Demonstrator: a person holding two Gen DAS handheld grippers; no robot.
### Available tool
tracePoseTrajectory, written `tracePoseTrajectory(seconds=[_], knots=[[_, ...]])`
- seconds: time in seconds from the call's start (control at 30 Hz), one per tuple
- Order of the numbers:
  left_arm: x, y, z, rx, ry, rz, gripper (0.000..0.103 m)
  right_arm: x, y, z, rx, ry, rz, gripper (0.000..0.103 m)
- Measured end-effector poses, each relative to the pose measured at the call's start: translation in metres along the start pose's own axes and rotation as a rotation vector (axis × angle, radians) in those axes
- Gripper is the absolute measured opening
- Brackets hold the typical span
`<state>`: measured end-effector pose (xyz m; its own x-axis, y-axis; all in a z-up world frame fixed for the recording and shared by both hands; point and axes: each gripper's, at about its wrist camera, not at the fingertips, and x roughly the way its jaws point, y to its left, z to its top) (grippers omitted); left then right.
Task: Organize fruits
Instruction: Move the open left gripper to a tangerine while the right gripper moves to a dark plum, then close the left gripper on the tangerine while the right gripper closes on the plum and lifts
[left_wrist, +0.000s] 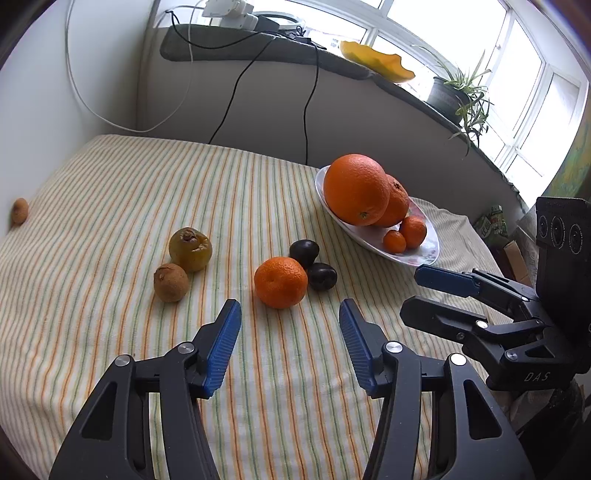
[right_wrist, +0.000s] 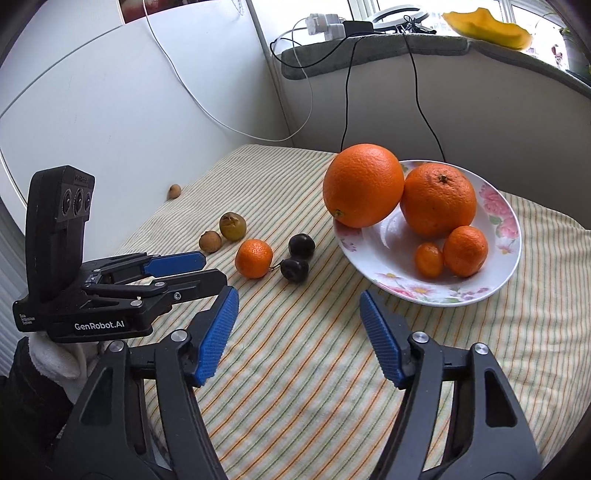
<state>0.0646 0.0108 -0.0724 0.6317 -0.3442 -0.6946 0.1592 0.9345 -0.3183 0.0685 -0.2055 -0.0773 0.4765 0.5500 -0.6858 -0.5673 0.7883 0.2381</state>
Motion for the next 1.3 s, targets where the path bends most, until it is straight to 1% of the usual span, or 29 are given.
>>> tracePoseTrajectory(seconds=[0.2, 0.33, 0.47, 0.6, 0.8, 0.87, 0.97, 1.07, 1.17, 1.3], knots=[[0.007, 0.001, 0.004, -0.004, 0.010, -0.011, 0.053, 0.021, 0.004, 0.004, -0.024, 0.038, 0.009, 0.057], [0.011, 0.002, 0.007, -0.009, 0.015, -0.017, 0.048, 0.034, 0.005, 0.007, -0.037, 0.058, 0.010, 0.051], [0.016, 0.005, 0.009, -0.018, 0.023, -0.022, 0.047, 0.044, 0.004, 0.011, -0.048, 0.072, 0.002, 0.045], [0.021, 0.006, 0.011, -0.020, 0.032, -0.027, 0.047, 0.053, 0.004, 0.014, -0.066, 0.084, -0.016, 0.040], [0.025, 0.011, 0.012, -0.029, 0.043, -0.029, 0.047, 0.062, 0.005, 0.017, -0.081, 0.097, -0.016, 0.035], [0.027, 0.012, 0.013, -0.032, 0.049, -0.033, 0.041, 0.064, 0.005, 0.018, -0.086, 0.100, -0.015, 0.034], [0.031, 0.012, 0.012, -0.034, 0.057, -0.033, 0.036, 0.067, 0.007, 0.018, -0.095, 0.108, -0.014, 0.032], [0.034, 0.013, 0.012, -0.040, 0.059, -0.027, 0.034, 0.071, 0.010, 0.018, -0.105, 0.114, -0.013, 0.026], [0.034, 0.014, 0.012, -0.042, 0.058, -0.029, 0.034, 0.072, 0.013, 0.018, -0.113, 0.111, -0.021, 0.023], [0.034, 0.014, 0.012, -0.038, 0.055, -0.026, 0.034, 0.074, 0.013, 0.018, -0.110, 0.107, -0.028, 0.014]])
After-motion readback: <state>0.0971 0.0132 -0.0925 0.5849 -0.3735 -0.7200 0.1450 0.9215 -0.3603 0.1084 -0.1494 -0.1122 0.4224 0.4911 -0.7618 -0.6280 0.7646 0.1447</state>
